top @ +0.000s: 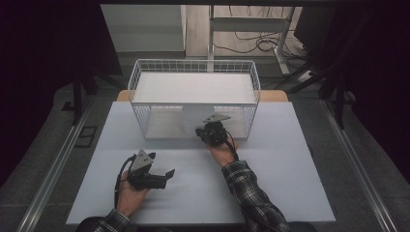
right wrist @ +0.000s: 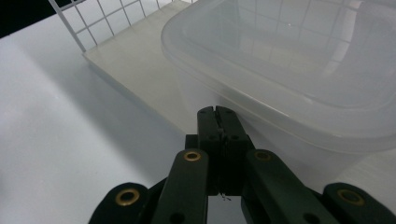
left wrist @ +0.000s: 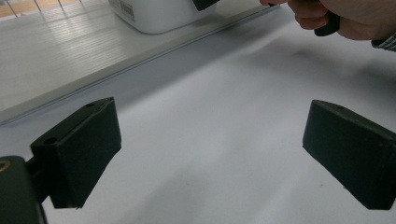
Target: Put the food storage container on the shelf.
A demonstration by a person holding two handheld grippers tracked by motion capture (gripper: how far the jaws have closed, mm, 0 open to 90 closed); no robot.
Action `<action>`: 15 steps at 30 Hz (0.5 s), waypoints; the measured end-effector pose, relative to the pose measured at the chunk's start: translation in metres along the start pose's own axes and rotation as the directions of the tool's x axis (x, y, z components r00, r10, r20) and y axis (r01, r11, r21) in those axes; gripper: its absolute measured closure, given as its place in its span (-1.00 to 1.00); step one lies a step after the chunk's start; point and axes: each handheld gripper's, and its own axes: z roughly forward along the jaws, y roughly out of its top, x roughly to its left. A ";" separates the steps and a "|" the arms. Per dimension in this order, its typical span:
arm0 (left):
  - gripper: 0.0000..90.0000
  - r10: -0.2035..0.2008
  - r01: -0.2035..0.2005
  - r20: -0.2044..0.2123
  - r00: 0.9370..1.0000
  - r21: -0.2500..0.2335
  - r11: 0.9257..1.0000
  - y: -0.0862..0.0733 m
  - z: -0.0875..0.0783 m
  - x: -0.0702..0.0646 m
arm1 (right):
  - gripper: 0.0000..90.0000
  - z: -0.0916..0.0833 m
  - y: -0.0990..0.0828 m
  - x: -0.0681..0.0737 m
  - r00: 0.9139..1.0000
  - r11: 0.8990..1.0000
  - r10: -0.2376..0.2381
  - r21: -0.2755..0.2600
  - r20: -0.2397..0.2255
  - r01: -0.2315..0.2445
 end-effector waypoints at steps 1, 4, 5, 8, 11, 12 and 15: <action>-0.91 -0.001 0.001 0.000 1.000 -0.001 1.000 0.000 0.000 0.000 | 0.97 -0.001 0.000 0.000 1.000 1.000 -0.002 0.000 0.001 0.002; -0.91 0.001 -0.001 0.000 1.000 -0.003 1.000 0.000 0.000 0.000 | 0.86 -0.004 0.000 0.002 1.000 1.000 -0.009 -0.002 -0.004 0.009; -0.91 0.002 -0.002 0.000 1.000 -0.003 1.000 0.000 0.000 0.000 | 0.86 -0.004 0.000 0.002 1.000 1.000 -0.009 -0.002 -0.004 0.009; -0.91 0.002 -0.002 0.000 1.000 -0.003 1.000 0.000 0.000 0.000 | 0.69 -0.006 0.000 0.003 1.000 1.000 -0.005 0.000 -0.001 0.005; -0.92 0.006 -0.006 0.002 1.000 0.000 1.000 0.000 0.000 0.000 | 0.47 -0.009 -0.002 0.004 1.000 1.000 -0.001 0.007 -0.003 0.001; -0.92 0.007 -0.007 0.002 1.000 0.000 1.000 0.000 0.000 0.000 | 0.41 -0.010 -0.002 0.004 1.000 1.000 -0.003 0.006 0.000 0.003; -0.92 0.006 -0.006 0.003 1.000 0.000 1.000 0.000 0.000 0.000 | 0.28 -0.013 -0.004 0.004 1.000 1.000 -0.003 0.017 0.005 0.003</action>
